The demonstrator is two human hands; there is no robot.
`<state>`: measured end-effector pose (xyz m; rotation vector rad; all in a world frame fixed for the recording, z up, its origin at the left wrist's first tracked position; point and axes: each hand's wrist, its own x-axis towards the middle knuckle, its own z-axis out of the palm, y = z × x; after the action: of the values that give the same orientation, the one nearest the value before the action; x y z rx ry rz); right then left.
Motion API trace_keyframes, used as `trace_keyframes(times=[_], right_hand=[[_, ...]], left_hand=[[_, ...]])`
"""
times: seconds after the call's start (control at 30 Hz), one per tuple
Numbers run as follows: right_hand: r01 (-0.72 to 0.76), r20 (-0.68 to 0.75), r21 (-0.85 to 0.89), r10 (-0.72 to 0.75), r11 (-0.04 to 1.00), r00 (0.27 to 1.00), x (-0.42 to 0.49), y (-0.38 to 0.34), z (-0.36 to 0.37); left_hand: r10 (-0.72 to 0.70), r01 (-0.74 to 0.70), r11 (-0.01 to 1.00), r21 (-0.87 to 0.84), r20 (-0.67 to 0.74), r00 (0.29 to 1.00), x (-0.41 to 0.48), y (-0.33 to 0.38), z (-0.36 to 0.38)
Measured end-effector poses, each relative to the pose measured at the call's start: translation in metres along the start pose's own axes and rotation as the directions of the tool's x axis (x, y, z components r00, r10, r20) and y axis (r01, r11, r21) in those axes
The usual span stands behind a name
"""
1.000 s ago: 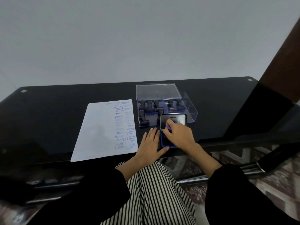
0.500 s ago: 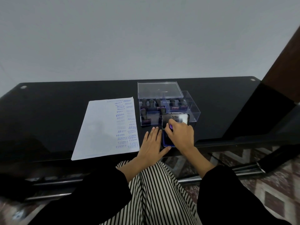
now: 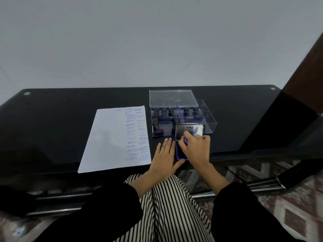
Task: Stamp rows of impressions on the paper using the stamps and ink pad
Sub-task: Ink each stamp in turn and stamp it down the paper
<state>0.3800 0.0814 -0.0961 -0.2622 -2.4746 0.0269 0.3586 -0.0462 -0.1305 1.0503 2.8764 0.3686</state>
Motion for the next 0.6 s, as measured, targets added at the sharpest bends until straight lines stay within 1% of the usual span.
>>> trace_keyframes(times=[0.17,0.3,0.47,0.6], right_hand=[[-0.015,0.020,-0.018,0.015,1.000,1.000,0.009,0.001,0.008],[0.005,0.017,-0.010,-0.005,1.000,1.000,0.009,0.002,0.011],[0.055,-0.042,0.058,-0.053,0.997,0.998,-0.002,0.003,0.008],[0.055,-0.070,0.103,-0.048,0.993,0.996,-0.008,0.003,0.008]], left_hand=[[-0.008,0.008,1.000,0.025,-0.008,1.000,0.000,0.002,0.000],[-0.006,0.007,1.000,0.028,-0.015,1.000,0.000,0.003,-0.001],[-0.011,0.011,1.000,0.018,-0.012,1.000,0.000,0.003,-0.001],[-0.019,0.019,0.999,0.027,-0.007,1.000,0.001,0.003,0.000]])
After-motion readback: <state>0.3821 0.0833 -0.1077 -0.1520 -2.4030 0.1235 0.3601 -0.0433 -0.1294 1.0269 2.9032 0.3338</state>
